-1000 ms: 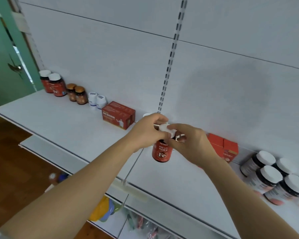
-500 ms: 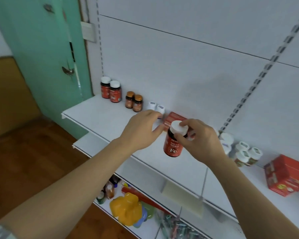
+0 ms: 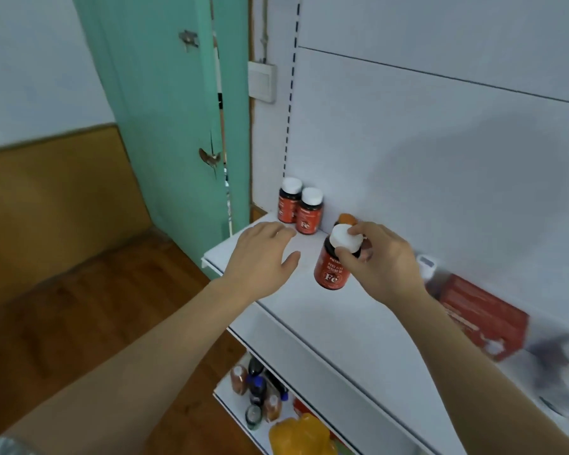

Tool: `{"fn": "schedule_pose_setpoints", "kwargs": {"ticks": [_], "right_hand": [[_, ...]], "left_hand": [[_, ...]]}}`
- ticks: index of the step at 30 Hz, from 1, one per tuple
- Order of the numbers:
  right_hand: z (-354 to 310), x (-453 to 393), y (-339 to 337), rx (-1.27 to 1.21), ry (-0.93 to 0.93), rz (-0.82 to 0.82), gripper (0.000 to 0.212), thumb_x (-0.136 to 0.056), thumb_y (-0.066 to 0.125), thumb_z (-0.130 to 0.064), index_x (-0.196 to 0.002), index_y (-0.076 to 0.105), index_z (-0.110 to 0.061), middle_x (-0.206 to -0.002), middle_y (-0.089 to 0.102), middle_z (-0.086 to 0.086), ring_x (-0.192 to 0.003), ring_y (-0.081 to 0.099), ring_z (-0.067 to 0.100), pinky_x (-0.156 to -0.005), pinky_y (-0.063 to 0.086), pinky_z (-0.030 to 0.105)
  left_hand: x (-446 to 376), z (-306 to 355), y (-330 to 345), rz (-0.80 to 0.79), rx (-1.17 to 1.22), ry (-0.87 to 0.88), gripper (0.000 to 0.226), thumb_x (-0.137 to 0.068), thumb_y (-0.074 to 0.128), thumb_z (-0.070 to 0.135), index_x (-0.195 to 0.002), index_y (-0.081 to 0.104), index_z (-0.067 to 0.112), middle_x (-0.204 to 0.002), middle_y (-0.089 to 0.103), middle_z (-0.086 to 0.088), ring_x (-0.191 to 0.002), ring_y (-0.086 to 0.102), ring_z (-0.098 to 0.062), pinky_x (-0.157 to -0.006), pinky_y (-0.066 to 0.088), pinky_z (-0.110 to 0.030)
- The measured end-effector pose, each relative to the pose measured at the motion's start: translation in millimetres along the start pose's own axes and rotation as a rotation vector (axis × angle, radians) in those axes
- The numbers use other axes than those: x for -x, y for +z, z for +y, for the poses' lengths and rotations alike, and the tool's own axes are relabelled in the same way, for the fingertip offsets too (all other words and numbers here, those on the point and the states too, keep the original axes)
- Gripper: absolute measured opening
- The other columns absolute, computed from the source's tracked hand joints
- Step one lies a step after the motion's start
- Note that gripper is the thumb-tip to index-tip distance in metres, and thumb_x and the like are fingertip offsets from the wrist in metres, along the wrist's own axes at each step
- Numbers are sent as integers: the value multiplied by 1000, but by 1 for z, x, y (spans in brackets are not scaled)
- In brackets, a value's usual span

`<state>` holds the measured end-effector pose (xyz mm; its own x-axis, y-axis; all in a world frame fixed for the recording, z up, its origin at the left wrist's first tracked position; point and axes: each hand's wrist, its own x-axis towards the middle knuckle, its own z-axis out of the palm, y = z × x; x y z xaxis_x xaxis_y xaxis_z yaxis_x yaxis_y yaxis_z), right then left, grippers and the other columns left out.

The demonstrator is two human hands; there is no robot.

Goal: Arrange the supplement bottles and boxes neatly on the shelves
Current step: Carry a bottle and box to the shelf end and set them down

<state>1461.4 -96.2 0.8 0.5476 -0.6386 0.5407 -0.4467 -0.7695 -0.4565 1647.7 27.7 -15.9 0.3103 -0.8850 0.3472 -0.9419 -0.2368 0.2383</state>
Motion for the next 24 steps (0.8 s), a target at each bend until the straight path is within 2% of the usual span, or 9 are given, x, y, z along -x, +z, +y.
{"fn": "schedule_pose_setpoints", "kwargs": {"ticks": [3,6,9,11,15,20,24], "right_hand": [[-6,-36,40,7,12,-34,30,-77,76,-31,-102,66,-19,-86,64,-5,-76,60,18,-71,50,32],[-12,-66,78,36,11,-51,32,-78,74,-35,-105,63,-22,-83,59,-9,-73,59,17,-61,43,22],[-22,-84,106,45,21,-84,33,-81,73,-36,-109,62,-20,-90,66,0,-69,57,15,-63,50,28],[-26,-93,125,74,5,-84,34,-81,75,-32,-109,65,-16,-90,68,2,-66,53,13,-61,49,28],[-38,-111,155,116,86,-118,33,-83,73,-32,-111,65,-16,-93,69,1,-68,60,18,-62,52,33],[-54,-126,184,206,199,-111,34,-85,72,-30,-114,64,-15,-96,67,3,-73,59,20,-63,52,35],[-58,-131,195,277,289,-122,34,-87,69,-30,-116,62,-15,-101,65,4,-77,59,21,-62,45,30]], "left_hand": [[-24,-37,1,-1,-36,-13,45,-95,51,42,-134,54,18,-134,56,-2,-124,48,-23,-105,38,-38],[-45,-72,4,-1,-22,-45,45,-96,50,43,-134,53,20,-135,55,0,-125,47,-22,-104,37,-37],[-62,-103,12,-14,-10,-39,44,-95,49,44,-132,53,21,-133,55,1,-122,48,-21,-103,40,-37],[-75,-123,18,-29,22,-31,43,-95,50,43,-130,55,20,-131,57,0,-120,50,-22,-102,42,-39],[-97,-161,30,-47,88,34,40,-92,54,41,-125,58,18,-125,59,-2,-117,52,-25,-99,43,-40],[-116,-202,40,-112,159,129,43,-93,53,41,-130,55,19,-129,58,-2,-121,51,-23,-103,43,-43],[-129,-220,50,-129,203,208,43,-94,52,41,-132,54,19,-132,56,-1,-124,48,-21,-105,41,-42]]}}
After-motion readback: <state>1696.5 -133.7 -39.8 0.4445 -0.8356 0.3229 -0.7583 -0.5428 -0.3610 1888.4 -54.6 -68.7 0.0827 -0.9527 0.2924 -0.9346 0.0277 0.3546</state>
